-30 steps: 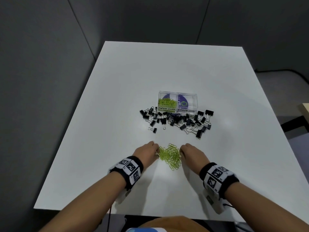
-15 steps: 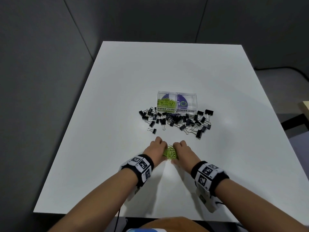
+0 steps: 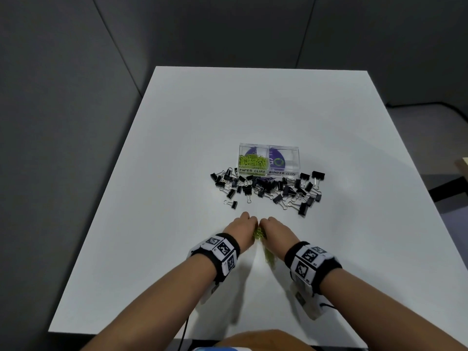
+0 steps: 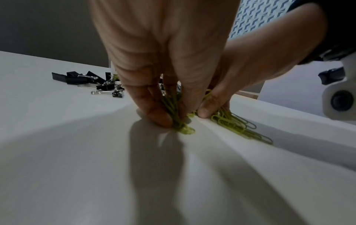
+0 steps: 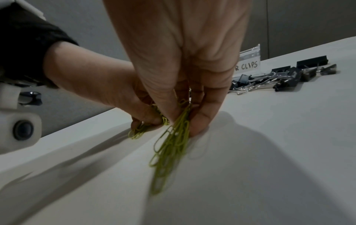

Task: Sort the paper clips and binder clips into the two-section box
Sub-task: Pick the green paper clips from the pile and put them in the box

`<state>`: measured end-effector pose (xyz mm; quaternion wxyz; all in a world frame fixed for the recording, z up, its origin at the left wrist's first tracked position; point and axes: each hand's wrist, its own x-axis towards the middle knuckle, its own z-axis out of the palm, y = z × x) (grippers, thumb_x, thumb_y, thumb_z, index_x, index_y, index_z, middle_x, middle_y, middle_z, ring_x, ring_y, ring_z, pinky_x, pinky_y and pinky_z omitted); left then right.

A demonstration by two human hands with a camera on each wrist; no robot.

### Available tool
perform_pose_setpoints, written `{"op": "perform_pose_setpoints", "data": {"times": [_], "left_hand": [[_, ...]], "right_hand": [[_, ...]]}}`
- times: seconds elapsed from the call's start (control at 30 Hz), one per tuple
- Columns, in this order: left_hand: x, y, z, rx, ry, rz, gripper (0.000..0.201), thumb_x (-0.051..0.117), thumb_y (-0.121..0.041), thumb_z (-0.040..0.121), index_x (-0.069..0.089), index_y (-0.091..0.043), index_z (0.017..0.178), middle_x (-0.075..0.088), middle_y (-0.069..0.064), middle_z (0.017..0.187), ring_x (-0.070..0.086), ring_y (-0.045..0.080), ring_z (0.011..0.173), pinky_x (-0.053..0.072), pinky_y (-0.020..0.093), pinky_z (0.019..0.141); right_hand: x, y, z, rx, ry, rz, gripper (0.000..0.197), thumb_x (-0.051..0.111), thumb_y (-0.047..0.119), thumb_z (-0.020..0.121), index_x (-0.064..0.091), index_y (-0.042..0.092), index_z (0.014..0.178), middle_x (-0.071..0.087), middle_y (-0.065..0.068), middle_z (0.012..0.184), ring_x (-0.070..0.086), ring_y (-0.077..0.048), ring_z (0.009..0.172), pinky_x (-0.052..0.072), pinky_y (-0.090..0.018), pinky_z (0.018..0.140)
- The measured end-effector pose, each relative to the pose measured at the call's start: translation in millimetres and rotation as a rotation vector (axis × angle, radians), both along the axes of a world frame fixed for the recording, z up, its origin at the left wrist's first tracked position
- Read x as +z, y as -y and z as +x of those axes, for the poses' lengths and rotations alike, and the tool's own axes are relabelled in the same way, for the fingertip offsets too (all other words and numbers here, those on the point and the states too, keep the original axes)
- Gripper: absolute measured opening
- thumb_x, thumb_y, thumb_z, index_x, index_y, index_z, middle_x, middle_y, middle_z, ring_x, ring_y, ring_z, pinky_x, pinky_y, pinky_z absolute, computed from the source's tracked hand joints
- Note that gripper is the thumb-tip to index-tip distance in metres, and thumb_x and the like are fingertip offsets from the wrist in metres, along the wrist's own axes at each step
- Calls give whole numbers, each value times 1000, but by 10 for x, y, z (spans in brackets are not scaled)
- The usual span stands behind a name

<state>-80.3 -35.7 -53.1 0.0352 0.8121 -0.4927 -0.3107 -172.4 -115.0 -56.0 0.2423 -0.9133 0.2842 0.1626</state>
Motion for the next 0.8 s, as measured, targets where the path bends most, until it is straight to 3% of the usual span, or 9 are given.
{"op": "perform_pose_setpoints", "data": {"times": [0.13,0.2,0.47,0.53,0.63,0.7,0.8], "left_hand": [[-12,-12,39,2,5,-44,25,47,-2,90,53,-3,114,43,14,122,60,34,91,47,36,77],[-19,-22,71,-30,10,-74,25,48,-2,90,55,-4,114,44,12,124,59,32,94,47,35,80],[-20,-2,211,-57,-98,-52,35,46,-5,93,49,-10,128,51,11,125,56,28,107,43,31,91],[-18,-3,234,-72,-114,-52,36,43,-6,95,49,-8,130,49,12,125,56,29,107,42,30,91],[-13,1,263,-67,-142,-57,33,42,-8,96,52,-5,127,48,13,123,56,30,103,42,27,88],[-14,12,278,-31,-192,-68,29,42,-10,97,54,-3,122,49,14,121,57,29,102,42,26,88],[29,34,278,13,-239,-82,23,40,-11,96,55,-1,111,55,15,112,54,25,91,37,21,78]], "right_hand": [[17,61,-26,-31,30,56,15,42,4,88,55,2,95,45,-7,86,45,-23,75,34,-30,66],[25,79,-47,-42,59,86,14,44,2,87,57,1,94,46,-6,85,46,-22,76,35,-29,66],[116,273,-139,-80,92,212,14,53,9,87,59,7,99,60,-10,98,49,-17,82,42,-30,76],[138,339,-172,-143,106,283,8,51,6,85,55,10,90,59,-9,89,53,-20,76,47,-33,71],[143,407,-215,-279,132,442,16,46,0,83,49,15,78,58,-4,72,57,-17,55,48,-26,53],[141,439,-220,-342,149,505,18,45,-1,82,47,15,75,56,-4,68,56,-14,48,48,-23,50],[123,471,-199,-409,179,547,16,45,-2,82,46,12,74,53,-4,62,52,-11,43,47,-22,46]]}}
